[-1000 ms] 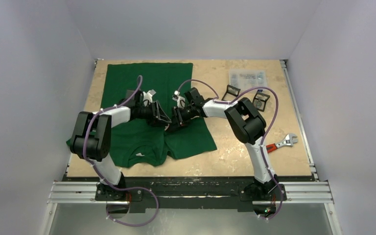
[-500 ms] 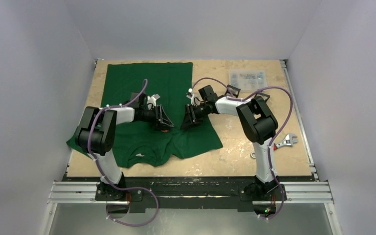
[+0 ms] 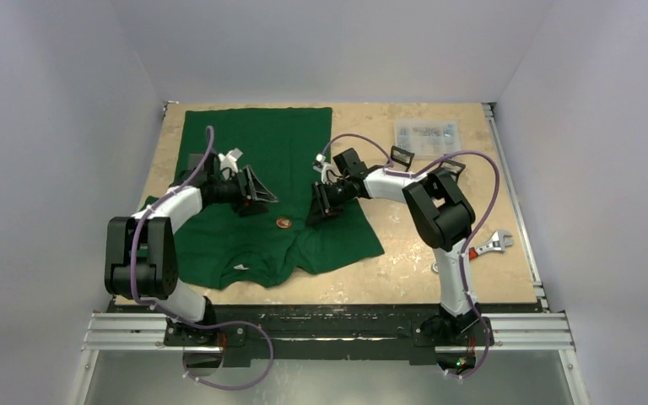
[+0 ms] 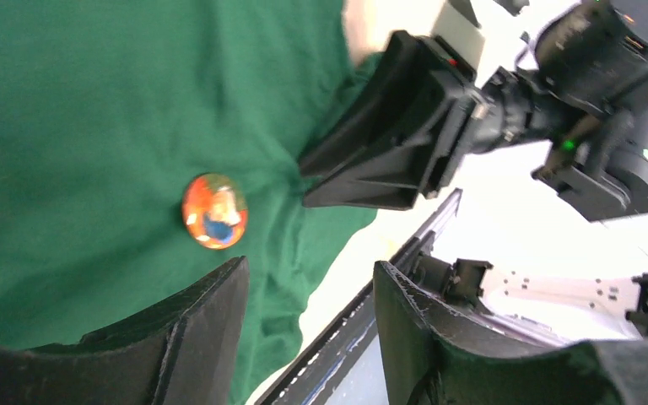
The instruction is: Remove the brooch from the garment
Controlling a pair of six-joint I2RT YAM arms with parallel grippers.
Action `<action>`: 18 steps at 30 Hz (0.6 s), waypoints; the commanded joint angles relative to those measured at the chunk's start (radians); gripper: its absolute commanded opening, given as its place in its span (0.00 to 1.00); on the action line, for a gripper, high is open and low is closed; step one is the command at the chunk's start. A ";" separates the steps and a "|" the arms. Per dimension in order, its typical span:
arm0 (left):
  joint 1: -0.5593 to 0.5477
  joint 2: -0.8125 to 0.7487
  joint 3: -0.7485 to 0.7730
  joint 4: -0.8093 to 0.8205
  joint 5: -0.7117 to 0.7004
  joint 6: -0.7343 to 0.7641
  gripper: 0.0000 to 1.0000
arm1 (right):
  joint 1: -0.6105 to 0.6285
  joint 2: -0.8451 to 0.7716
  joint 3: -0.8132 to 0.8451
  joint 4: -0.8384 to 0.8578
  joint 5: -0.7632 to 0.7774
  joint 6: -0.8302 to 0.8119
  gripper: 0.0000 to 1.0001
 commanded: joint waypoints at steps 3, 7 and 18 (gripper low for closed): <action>0.031 0.020 -0.077 -0.102 -0.064 0.059 0.54 | 0.056 0.014 0.051 0.032 0.052 0.010 0.31; 0.031 0.061 -0.085 -0.022 -0.069 0.033 0.51 | 0.060 0.033 0.056 0.023 0.066 0.001 0.26; -0.044 0.168 -0.016 0.094 -0.045 -0.012 0.44 | 0.035 -0.010 0.071 -0.018 0.011 -0.027 0.25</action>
